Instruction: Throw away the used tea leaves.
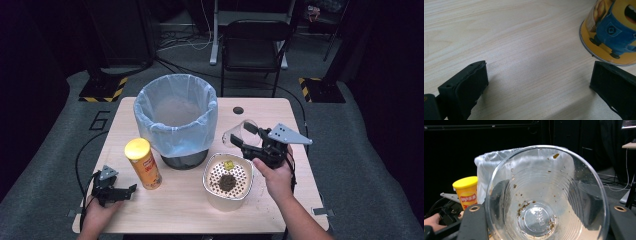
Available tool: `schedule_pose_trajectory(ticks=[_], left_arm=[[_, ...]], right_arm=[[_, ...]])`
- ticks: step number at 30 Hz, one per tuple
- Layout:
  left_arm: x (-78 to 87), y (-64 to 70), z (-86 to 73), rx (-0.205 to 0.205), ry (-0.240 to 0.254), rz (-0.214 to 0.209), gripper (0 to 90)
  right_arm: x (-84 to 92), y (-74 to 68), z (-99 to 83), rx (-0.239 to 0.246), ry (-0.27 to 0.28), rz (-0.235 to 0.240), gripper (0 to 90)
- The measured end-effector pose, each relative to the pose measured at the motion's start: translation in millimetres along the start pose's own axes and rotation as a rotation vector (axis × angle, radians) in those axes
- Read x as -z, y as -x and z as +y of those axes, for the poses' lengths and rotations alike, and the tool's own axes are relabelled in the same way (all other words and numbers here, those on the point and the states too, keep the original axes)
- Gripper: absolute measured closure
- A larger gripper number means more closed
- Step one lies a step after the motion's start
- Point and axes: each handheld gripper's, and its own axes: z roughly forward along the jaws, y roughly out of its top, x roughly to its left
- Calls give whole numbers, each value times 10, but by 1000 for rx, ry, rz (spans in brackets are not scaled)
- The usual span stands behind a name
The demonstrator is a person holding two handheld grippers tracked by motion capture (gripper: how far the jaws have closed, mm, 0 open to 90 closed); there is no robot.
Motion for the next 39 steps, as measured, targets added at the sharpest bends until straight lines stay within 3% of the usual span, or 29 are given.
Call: schedule_pose_trajectory(ticks=[3,4,9,15,17,19,22,26,31,38,39], left_arm=[[0,0,0,0,0,0,12],[0,0,0,0,0,0,12],[0,0,0,0,0,0,12],[0,0,0,0,0,0,12],[0,0,0,0,0,0,12],[1,-1,1,0,-2,-1,12],[1,-1,0,0,-1,0,12],[0,-2,1,2,1,0,14],[3,0,1,4,-6,-1,15],[0,8,-1,16,-4,-6,15],[-7,7,-3,14,5,-3,15]], right_arm=[[-53,4,282,32,-2,-1,340],[-53,4,282,32,-2,-1,340],[-212,2,624,90,-8,10,337],[-396,-12,805,93,-32,15,333],[-552,-32,953,117,-45,21,331],[-643,-41,1015,110,-43,26,330],[-719,-45,1046,107,-56,29,330],[-982,-77,1065,94,-84,47,322],[-1194,-134,1050,144,-108,58,321],[-1519,-237,1005,127,-167,53,306],[-1549,-245,999,142,-171,56,305]])
